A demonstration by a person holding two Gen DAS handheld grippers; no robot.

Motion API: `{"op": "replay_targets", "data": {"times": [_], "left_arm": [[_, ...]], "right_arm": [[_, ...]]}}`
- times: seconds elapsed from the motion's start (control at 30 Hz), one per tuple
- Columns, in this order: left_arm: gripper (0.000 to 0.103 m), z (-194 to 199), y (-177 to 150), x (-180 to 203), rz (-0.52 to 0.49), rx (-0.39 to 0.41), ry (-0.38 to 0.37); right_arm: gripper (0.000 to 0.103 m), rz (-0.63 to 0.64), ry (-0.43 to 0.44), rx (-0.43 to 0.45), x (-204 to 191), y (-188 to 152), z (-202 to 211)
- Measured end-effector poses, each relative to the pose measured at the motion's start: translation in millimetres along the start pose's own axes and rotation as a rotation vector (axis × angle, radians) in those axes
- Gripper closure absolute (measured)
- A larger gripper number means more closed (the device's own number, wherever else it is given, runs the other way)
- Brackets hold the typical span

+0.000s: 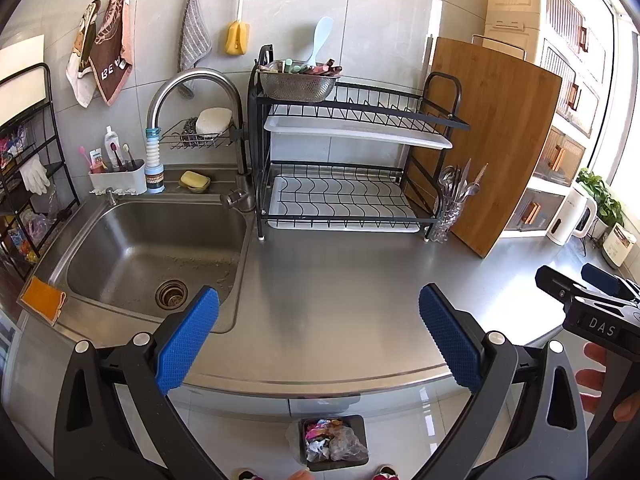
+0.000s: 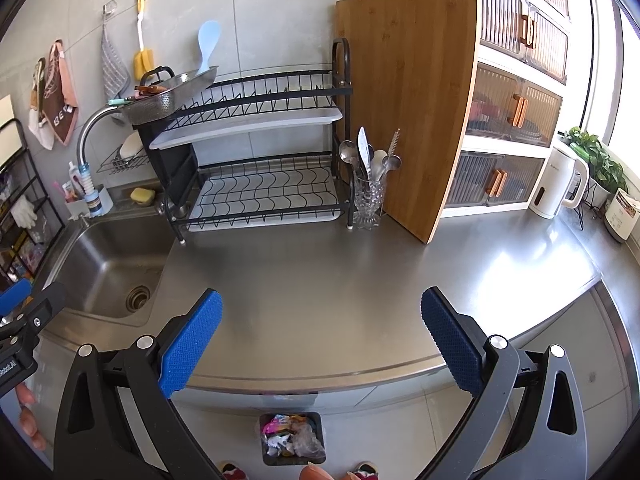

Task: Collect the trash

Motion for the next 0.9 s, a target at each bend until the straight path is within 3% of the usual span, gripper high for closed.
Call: {"op": "replay_targets", "data": {"times": [0.9], "left_arm": [[0.008,-7.7,-6.6,-5.0,0.021,-0.033,0.026]], "right_arm": [[0.003,-0.008,0.033,-0.017,-1.4,-2.9,-8.5]]}}
Point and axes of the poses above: each gripper's, at about its wrist camera, not at the fingertips, and z roughly against the way its jaws point, x to its right, y to its top, the point moved 8 cm from there along -z, roughly the way its jaws point, and after that the axes turned 9 degrees about -x, right-handed, at the moved point
